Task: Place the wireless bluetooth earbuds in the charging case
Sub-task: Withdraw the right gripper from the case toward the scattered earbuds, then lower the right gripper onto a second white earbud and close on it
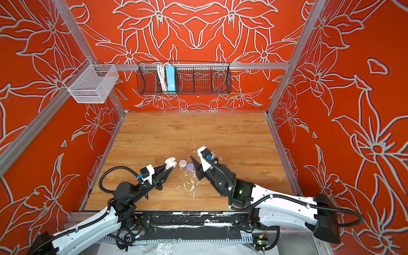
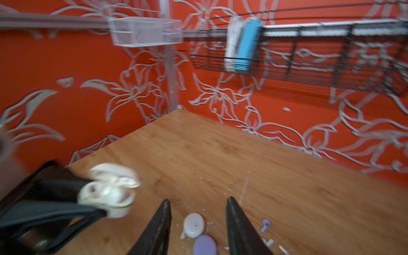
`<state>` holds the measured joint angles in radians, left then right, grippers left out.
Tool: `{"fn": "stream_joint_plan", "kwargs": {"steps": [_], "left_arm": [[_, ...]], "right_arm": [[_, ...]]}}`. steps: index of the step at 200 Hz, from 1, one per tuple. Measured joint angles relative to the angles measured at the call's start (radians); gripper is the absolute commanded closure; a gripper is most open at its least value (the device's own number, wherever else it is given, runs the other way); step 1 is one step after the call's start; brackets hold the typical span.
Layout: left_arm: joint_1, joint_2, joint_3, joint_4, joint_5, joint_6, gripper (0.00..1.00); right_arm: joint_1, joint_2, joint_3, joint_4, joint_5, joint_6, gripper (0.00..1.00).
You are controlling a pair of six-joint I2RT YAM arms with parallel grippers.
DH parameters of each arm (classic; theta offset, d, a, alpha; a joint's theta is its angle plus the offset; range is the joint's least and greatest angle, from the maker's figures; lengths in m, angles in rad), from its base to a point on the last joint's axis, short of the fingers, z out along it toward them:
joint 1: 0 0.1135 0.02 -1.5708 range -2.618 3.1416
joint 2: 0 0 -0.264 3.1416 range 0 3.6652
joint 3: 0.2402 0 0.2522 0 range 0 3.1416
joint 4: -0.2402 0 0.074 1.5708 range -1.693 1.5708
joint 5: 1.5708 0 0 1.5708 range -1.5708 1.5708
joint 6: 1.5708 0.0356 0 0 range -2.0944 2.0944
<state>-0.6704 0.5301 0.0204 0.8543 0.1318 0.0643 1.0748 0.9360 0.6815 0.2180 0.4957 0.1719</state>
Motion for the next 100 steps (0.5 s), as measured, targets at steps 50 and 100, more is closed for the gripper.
{"fn": "stream_joint_plan", "kwargs": {"steps": [50,100], "left_arm": [[0.0,0.032,0.021,0.011,-0.055,-0.037,1.0],[0.0,0.039,0.032,-0.002,-0.013,-0.021,1.0]], "right_arm": [[-0.217,0.224,0.17,-0.415,-0.146,0.25,0.61],[-0.294,0.644,0.312,-0.563,-0.347,0.336,0.61]]}}
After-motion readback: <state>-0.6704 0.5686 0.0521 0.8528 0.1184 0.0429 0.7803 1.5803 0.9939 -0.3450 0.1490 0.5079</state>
